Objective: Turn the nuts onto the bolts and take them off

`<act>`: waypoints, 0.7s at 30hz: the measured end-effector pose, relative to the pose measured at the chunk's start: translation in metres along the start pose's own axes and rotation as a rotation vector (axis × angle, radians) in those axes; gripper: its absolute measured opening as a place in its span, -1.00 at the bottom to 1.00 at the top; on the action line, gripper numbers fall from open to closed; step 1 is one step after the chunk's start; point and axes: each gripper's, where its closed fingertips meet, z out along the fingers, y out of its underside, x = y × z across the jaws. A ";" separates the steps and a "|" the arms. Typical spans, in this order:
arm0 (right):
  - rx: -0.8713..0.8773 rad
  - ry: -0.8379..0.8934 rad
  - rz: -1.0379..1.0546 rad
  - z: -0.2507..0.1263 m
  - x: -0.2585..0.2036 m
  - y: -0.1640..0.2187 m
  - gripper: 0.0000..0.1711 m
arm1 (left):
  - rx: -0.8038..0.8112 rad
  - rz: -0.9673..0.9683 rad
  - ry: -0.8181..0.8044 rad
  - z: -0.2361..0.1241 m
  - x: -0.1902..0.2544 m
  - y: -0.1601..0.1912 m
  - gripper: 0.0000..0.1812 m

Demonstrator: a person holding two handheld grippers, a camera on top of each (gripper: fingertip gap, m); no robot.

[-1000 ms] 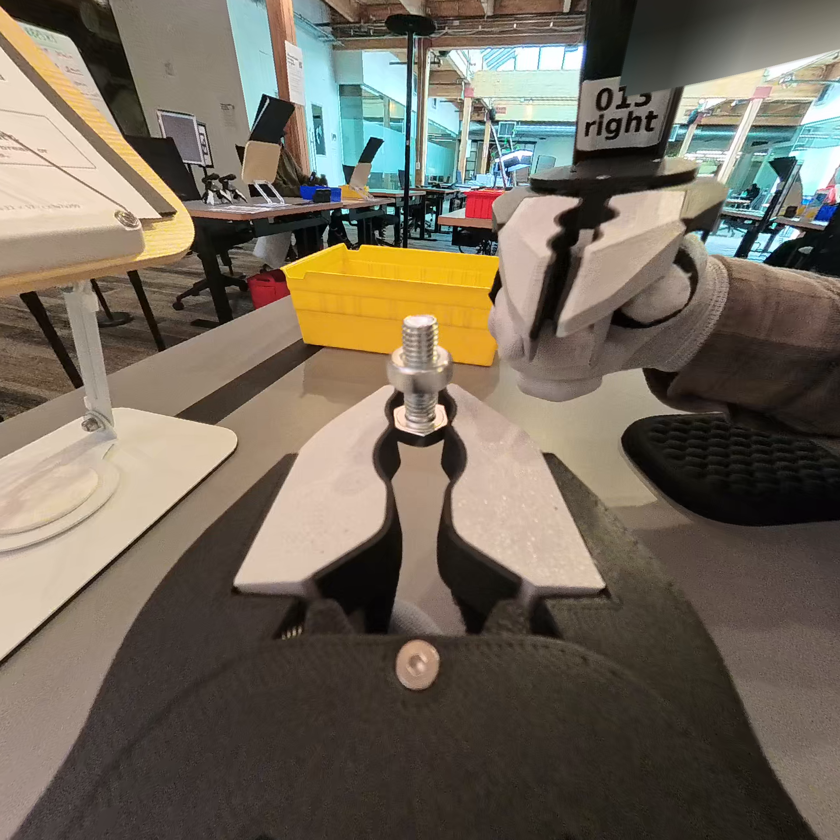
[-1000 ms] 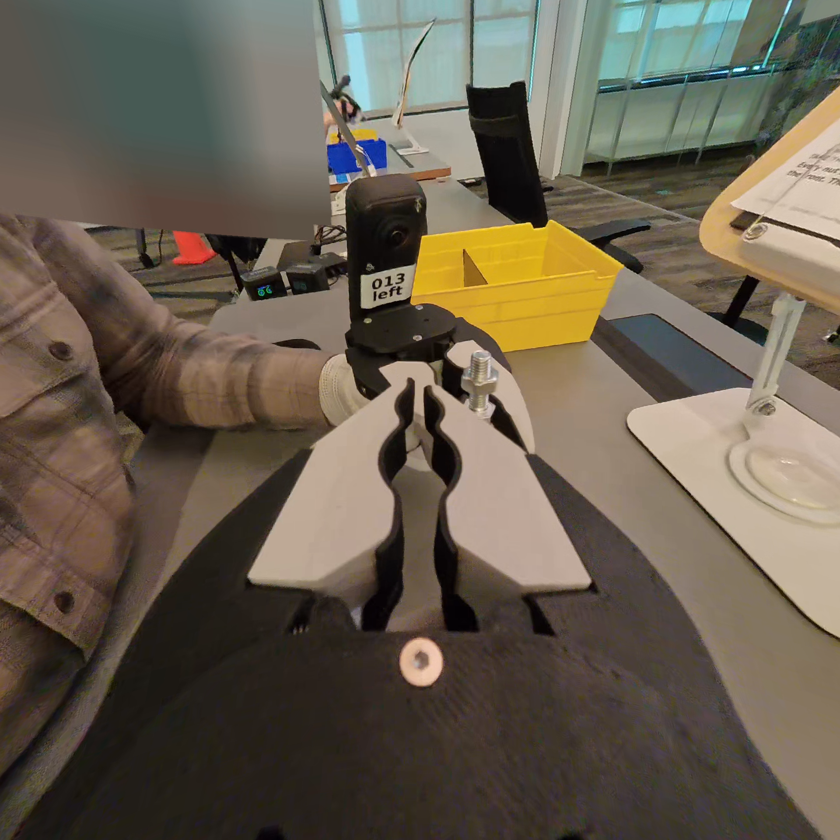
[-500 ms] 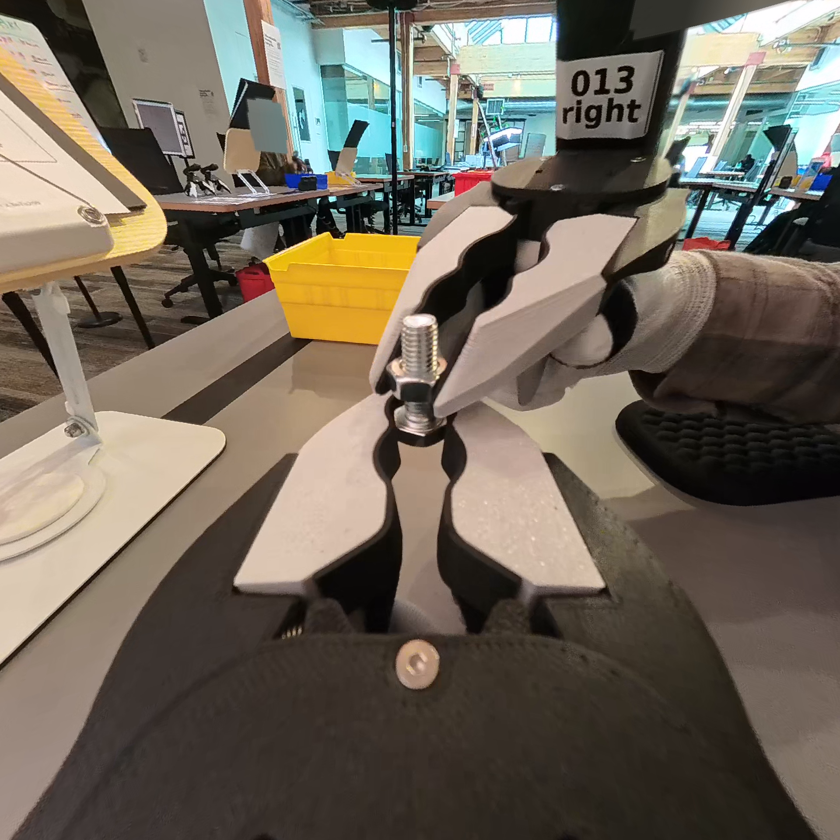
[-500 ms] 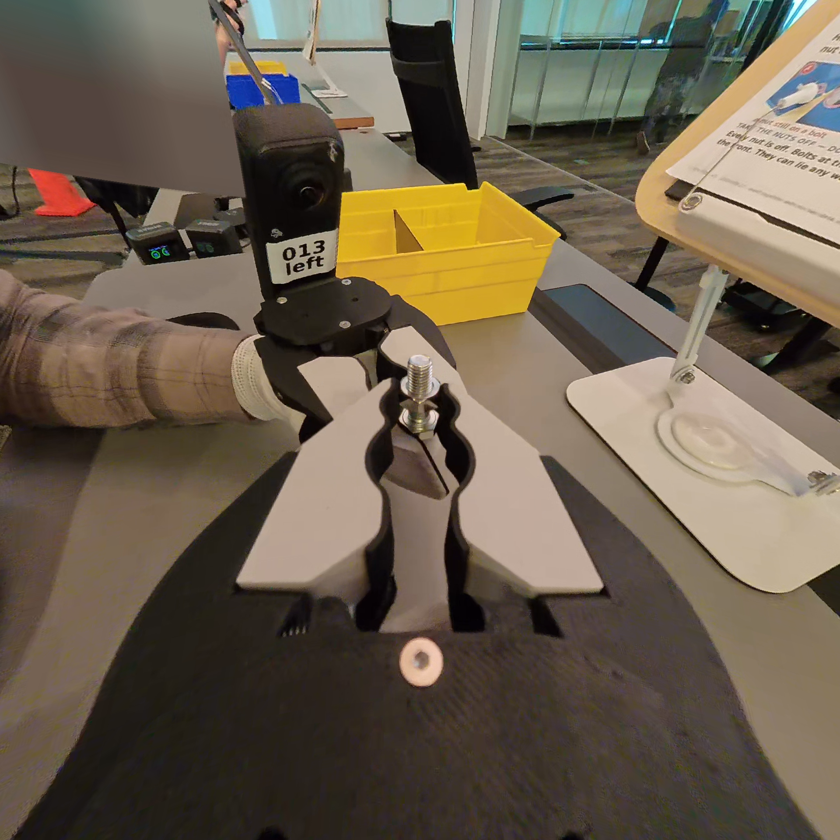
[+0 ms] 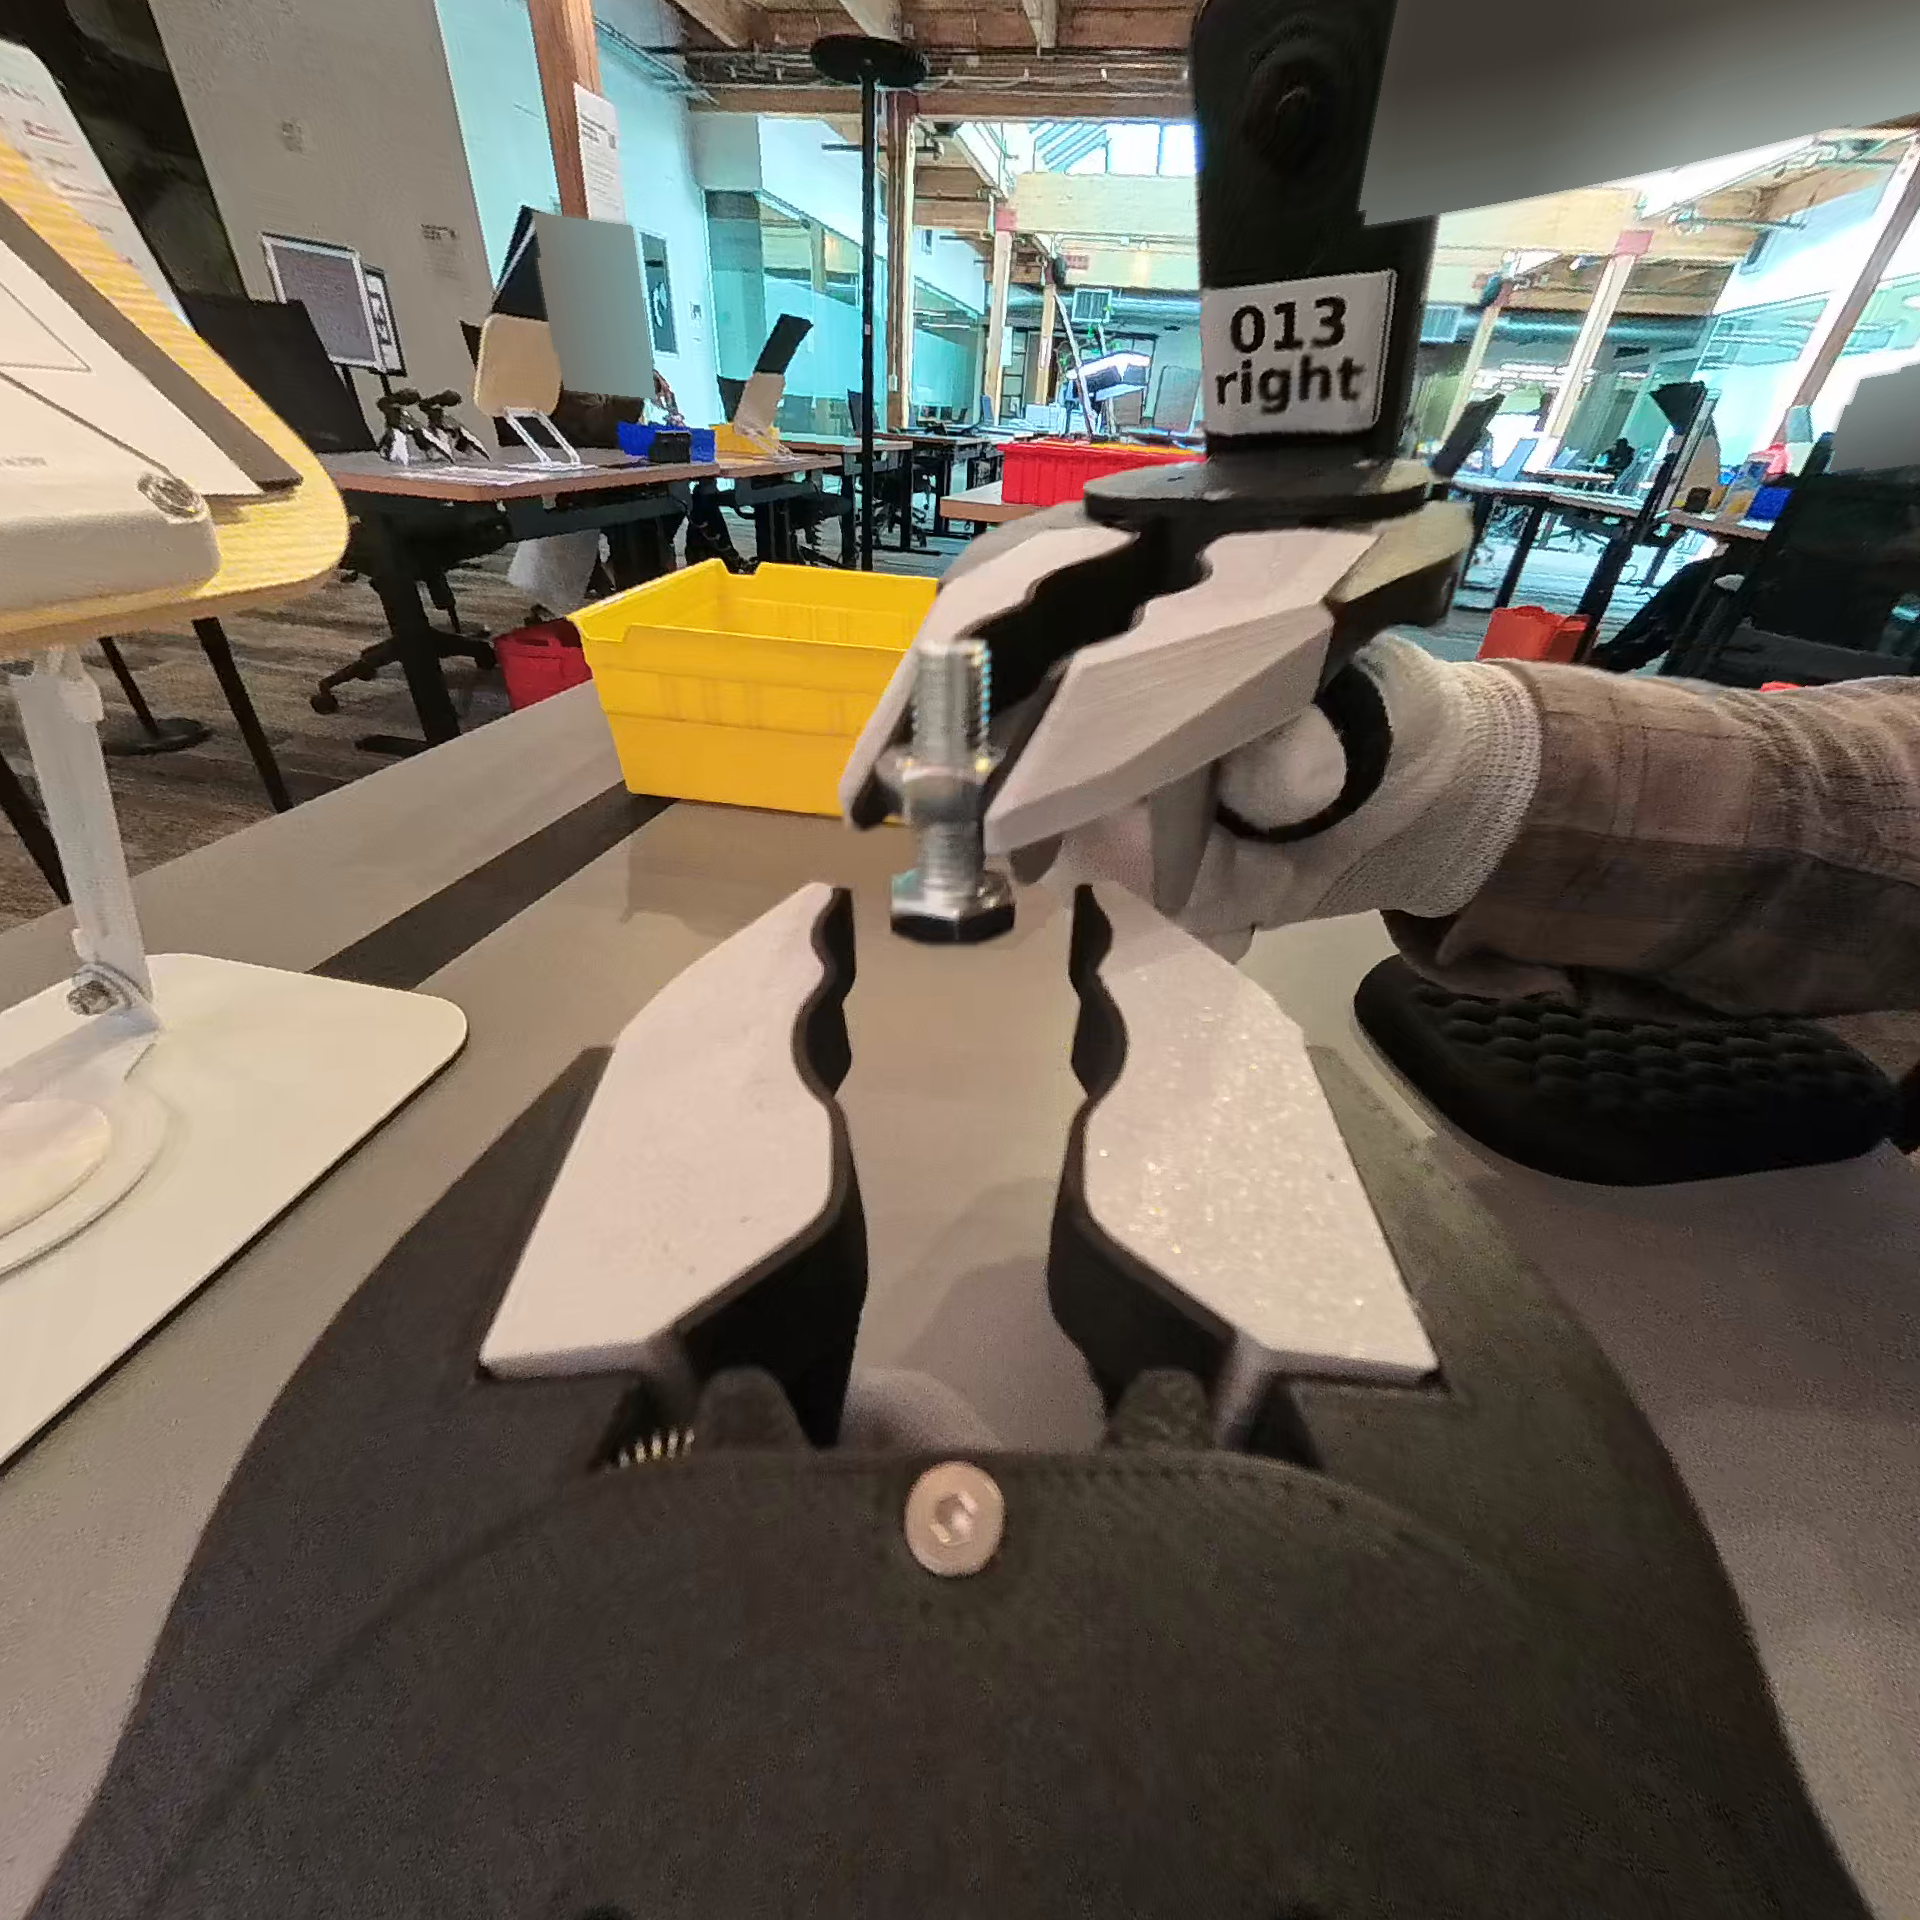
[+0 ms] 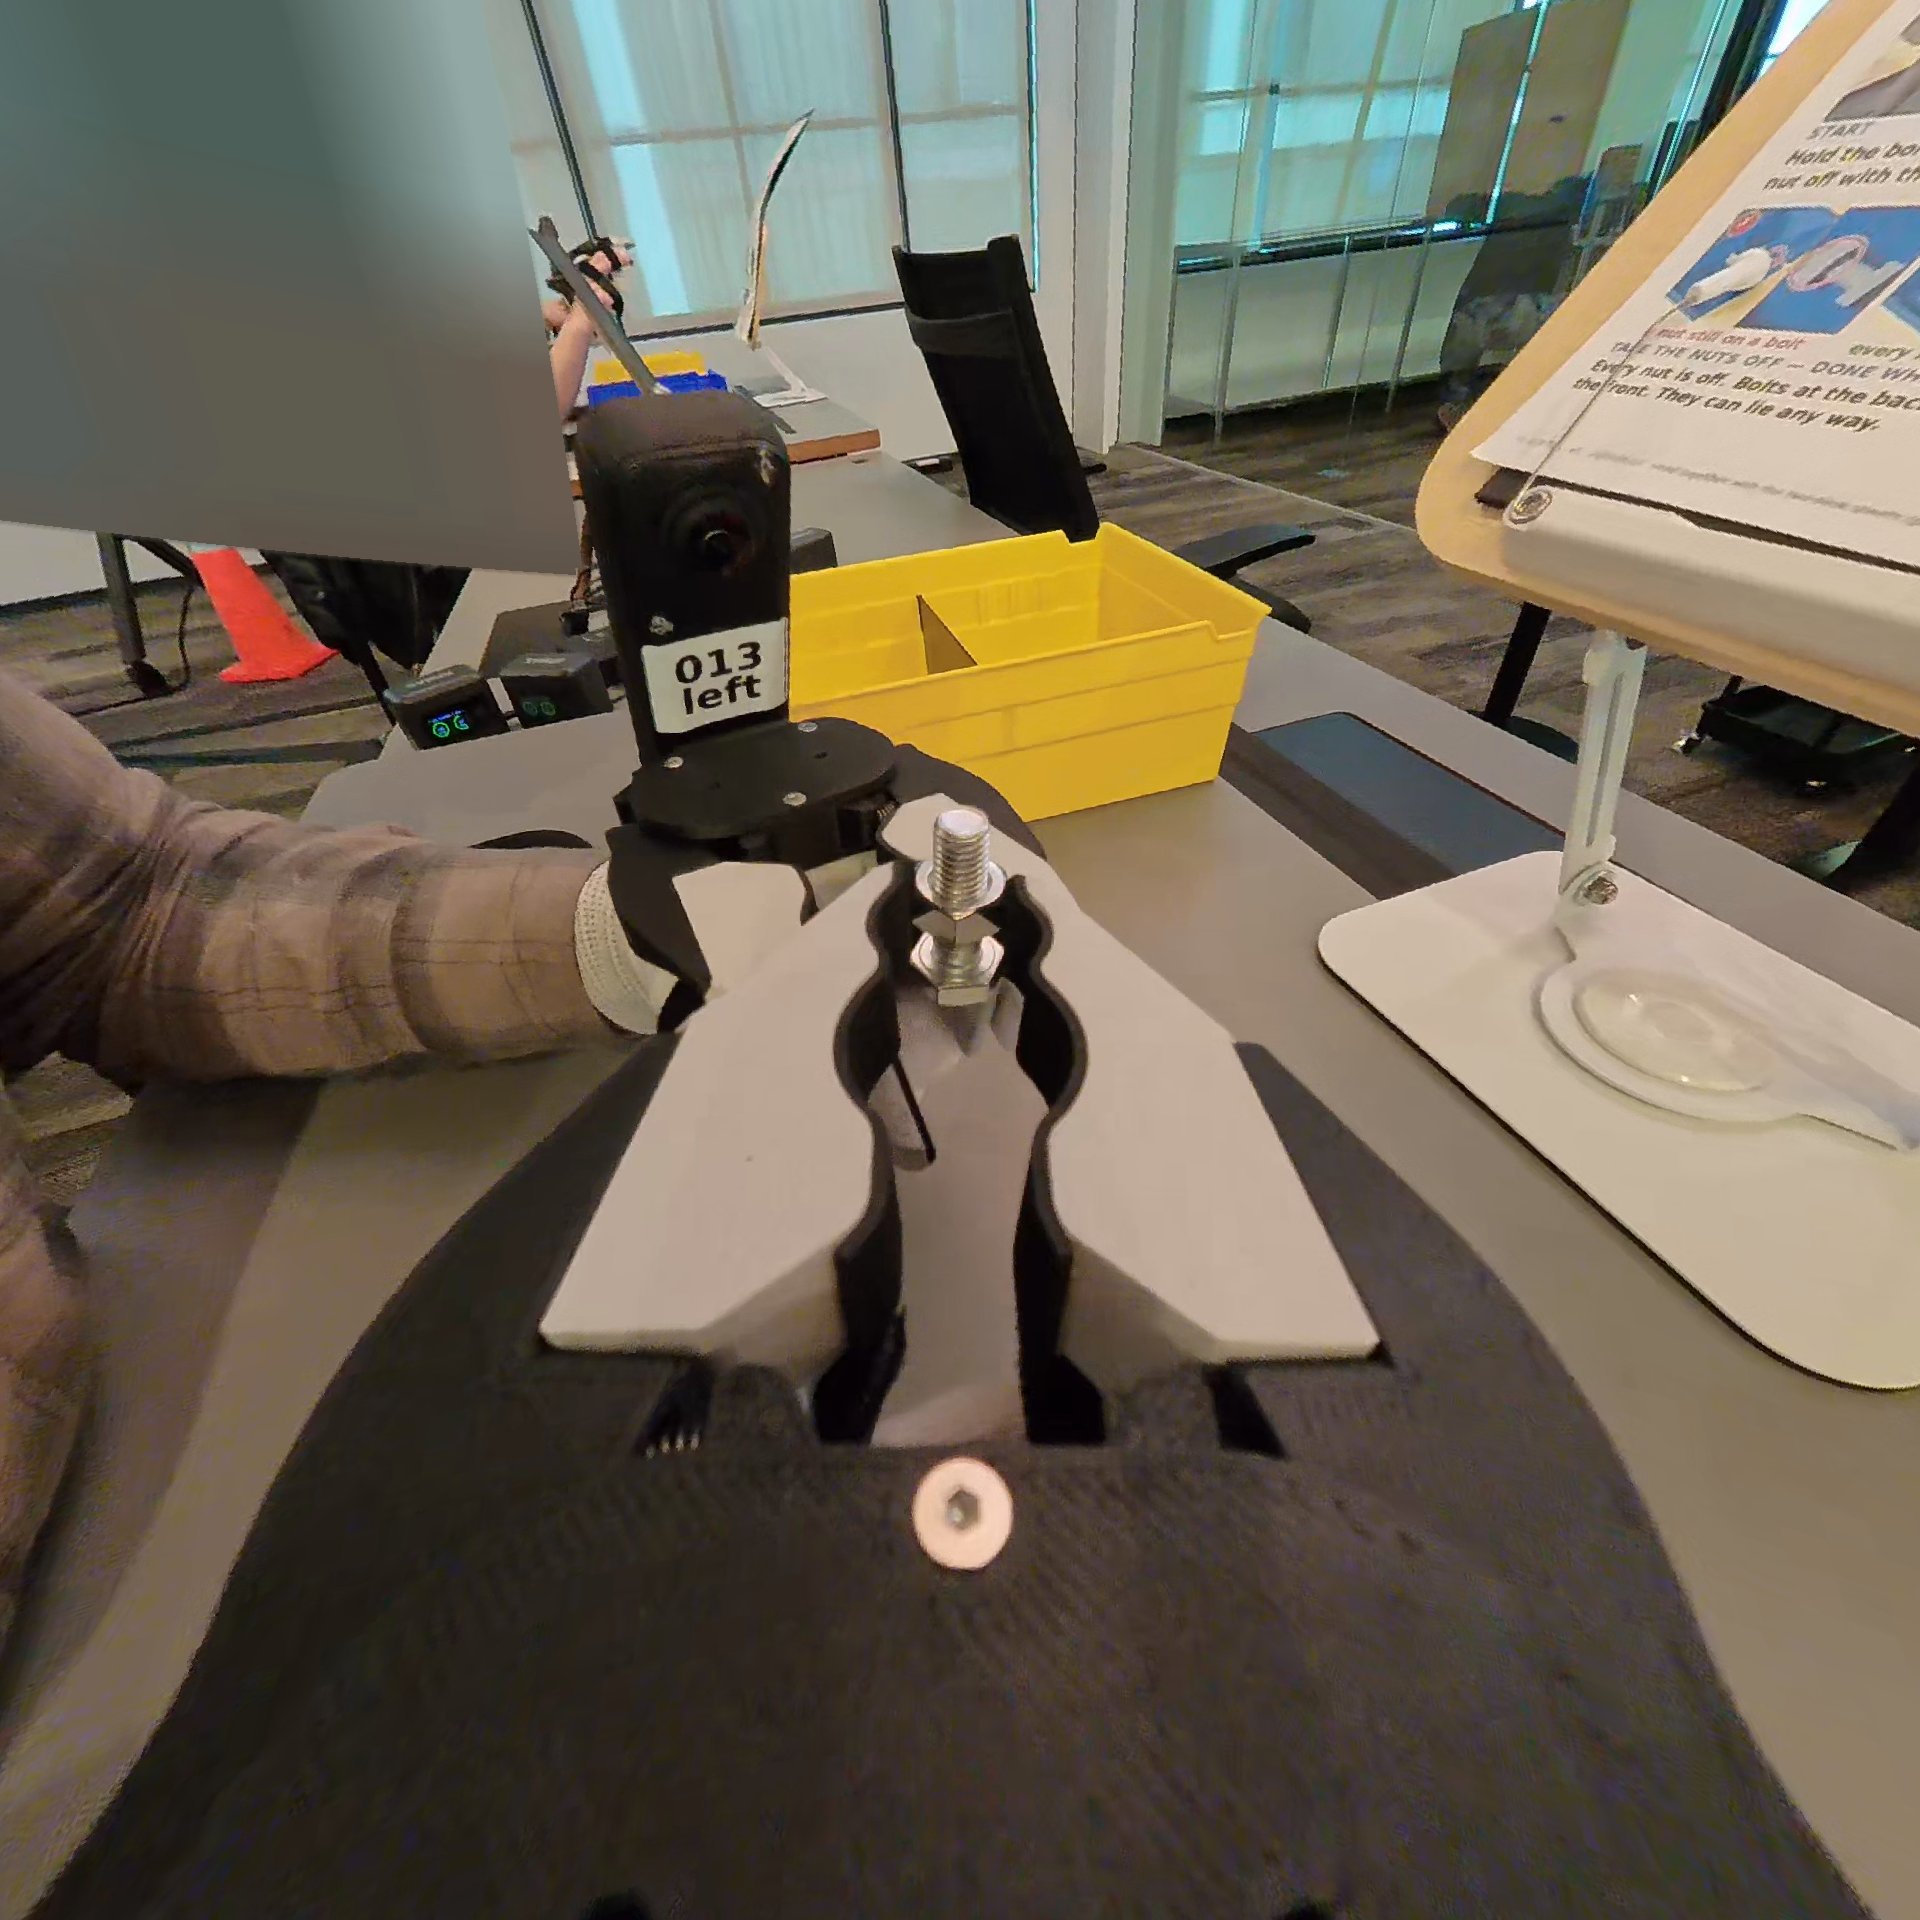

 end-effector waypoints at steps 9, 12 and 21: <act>-0.027 0.319 -0.113 -0.105 0.066 -0.057 -0.82 | -0.064 0.030 -0.064 -0.004 -0.016 0.015 -1.00; -0.133 0.577 -0.125 -0.186 0.124 -0.069 -0.83 | -0.102 0.055 -0.075 -0.002 -0.017 0.022 -1.00; -0.757 0.872 0.206 -0.332 0.236 0.069 -0.82 | -0.155 0.061 -0.092 0.004 -0.019 0.037 -1.00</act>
